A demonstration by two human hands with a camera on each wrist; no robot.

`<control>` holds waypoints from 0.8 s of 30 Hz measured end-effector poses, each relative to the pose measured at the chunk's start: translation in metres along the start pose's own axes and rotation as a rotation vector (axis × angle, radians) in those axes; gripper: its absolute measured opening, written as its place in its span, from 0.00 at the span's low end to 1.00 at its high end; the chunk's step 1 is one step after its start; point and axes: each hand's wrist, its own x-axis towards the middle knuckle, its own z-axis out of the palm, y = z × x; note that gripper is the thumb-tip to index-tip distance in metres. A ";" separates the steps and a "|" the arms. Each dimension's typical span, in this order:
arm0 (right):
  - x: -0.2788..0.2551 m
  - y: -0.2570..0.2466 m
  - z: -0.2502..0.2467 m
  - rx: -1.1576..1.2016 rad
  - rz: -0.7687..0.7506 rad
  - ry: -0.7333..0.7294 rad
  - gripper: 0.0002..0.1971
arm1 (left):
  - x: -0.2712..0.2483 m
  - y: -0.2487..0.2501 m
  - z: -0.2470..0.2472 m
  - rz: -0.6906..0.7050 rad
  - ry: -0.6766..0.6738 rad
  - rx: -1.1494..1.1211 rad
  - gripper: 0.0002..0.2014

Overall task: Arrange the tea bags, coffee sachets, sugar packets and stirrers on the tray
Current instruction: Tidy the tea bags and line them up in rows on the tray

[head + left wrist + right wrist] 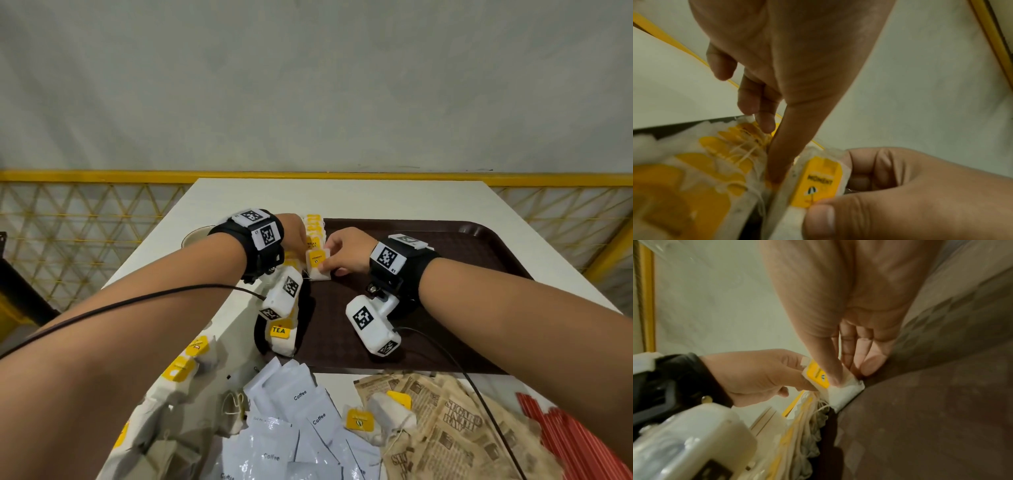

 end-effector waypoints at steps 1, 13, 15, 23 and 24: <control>0.000 0.001 0.001 -0.013 -0.008 0.007 0.13 | -0.001 0.001 0.000 -0.004 -0.013 0.021 0.17; -0.002 0.006 0.001 0.011 -0.005 0.001 0.13 | -0.008 0.005 -0.012 0.020 0.000 0.007 0.19; -0.003 0.007 0.000 0.038 0.011 -0.010 0.13 | -0.006 0.004 -0.015 0.018 0.042 -0.031 0.18; -0.003 -0.003 0.003 0.218 0.090 -0.005 0.12 | 0.012 -0.002 -0.006 0.008 0.126 -0.097 0.12; -0.002 -0.004 0.003 0.217 0.090 0.011 0.12 | 0.013 -0.003 -0.004 0.001 0.138 -0.119 0.11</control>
